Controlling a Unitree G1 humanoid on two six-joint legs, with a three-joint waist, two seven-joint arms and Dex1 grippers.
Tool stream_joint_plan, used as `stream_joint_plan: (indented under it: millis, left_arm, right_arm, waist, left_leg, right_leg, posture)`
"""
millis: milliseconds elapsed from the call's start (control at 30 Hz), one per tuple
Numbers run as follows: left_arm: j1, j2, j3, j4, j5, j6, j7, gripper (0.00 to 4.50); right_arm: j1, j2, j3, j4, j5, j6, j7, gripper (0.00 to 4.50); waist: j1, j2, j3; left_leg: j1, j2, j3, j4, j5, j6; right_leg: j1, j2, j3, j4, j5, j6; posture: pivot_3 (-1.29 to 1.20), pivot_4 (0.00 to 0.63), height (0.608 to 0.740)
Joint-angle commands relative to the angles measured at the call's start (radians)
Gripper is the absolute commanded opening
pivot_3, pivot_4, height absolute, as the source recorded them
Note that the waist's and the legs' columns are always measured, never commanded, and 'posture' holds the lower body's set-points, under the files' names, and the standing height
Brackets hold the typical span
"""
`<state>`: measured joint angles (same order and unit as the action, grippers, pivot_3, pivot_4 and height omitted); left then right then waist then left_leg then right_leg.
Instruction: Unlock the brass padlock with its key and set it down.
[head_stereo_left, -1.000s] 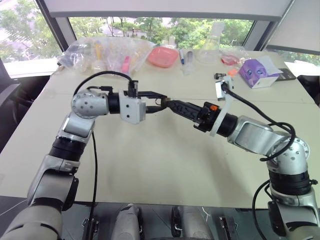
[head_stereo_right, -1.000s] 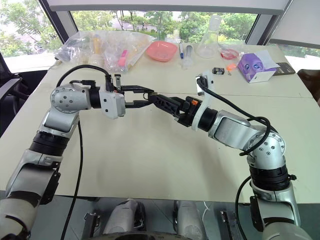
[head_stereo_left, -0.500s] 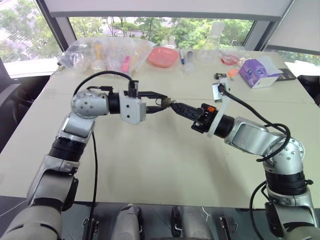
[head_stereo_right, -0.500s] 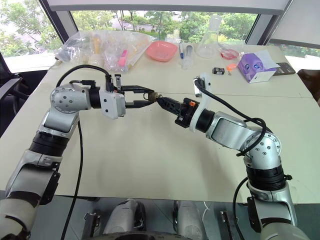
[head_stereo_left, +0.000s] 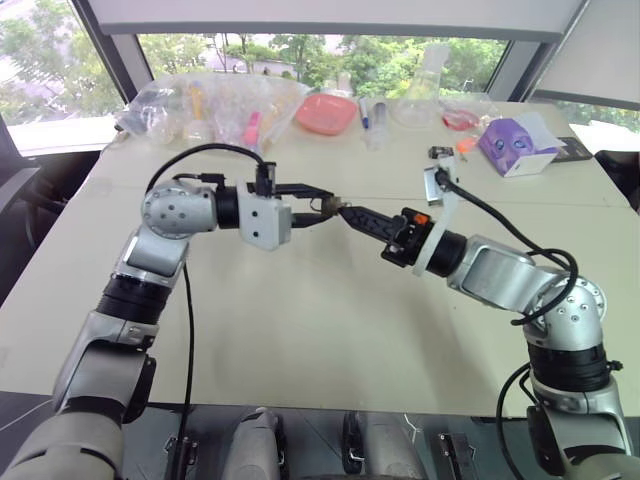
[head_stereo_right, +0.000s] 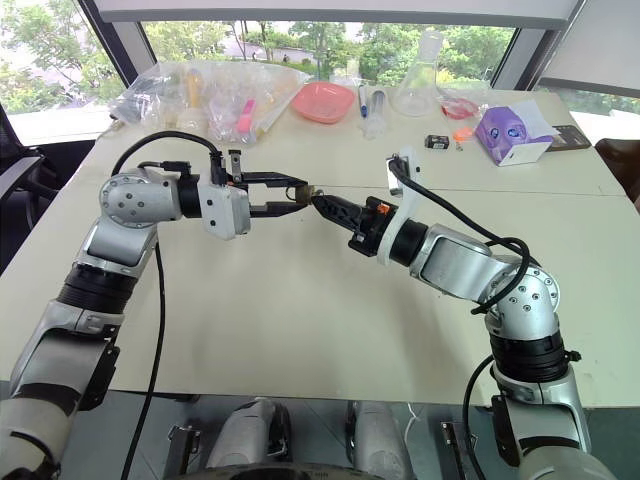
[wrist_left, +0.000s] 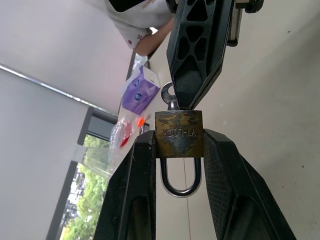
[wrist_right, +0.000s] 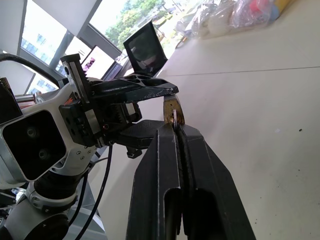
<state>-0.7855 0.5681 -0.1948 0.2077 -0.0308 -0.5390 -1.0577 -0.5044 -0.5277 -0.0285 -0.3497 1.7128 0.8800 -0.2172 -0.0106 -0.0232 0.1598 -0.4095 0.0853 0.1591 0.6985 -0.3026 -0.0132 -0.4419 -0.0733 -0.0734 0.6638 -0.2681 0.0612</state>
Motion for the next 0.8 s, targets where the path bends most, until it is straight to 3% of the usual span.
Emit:
stream_joint_plan:
  millis: [33,267,533,800]
  left_arm:
    - [-0.007,-0.001,0.006,-0.016,0.007,-0.043,0.026,0.71]
    - [-0.014,0.001,0.006,0.02,0.05,-0.128,0.08,0.71]
    - [-0.021,0.012,-0.006,0.051,0.078,-0.193,0.108,0.71]
    - [-0.031,0.022,-0.01,0.09,0.127,-0.297,0.168,0.71]
  right_arm:
    - [-0.012,0.022,-0.027,-0.033,0.053,-0.034,-0.016,0.04]
    - [-0.03,0.093,-0.05,-0.027,0.199,-0.129,-0.144,0.04]
    - [-0.031,0.129,-0.055,-0.041,0.259,-0.173,-0.212,0.04]
    - [-0.061,0.293,-0.119,-0.037,0.259,-0.221,-0.333,0.04]
  waist:
    - [0.0,0.0,0.0]
    - [0.0,0.0,0.0]
    - [0.0,0.0,0.0]
    - [-0.001,0.0,0.0]
  left_leg:
    - [0.0,0.0,0.0,0.0,0.0,0.0]
    - [0.0,0.0,0.0,0.0,0.0,0.0]
    - [0.0,0.0,0.0,0.0,0.0,0.0]
    - [0.0,0.0,0.0,0.0,0.0,0.0]
  right_leg:
    - [0.0,0.0,0.0,0.0,0.0,0.0]
    - [0.0,0.0,0.0,0.0,0.0,0.0]
    - [0.0,0.0,0.0,0.0,0.0,0.0]
    - [0.0,0.0,0.0,0.0,0.0,0.0]
  posture:
    - [0.0,0.15,0.74]
    - [0.0,0.15,0.74]
    - [0.0,0.15,0.74]
    - [0.0,0.15,0.74]
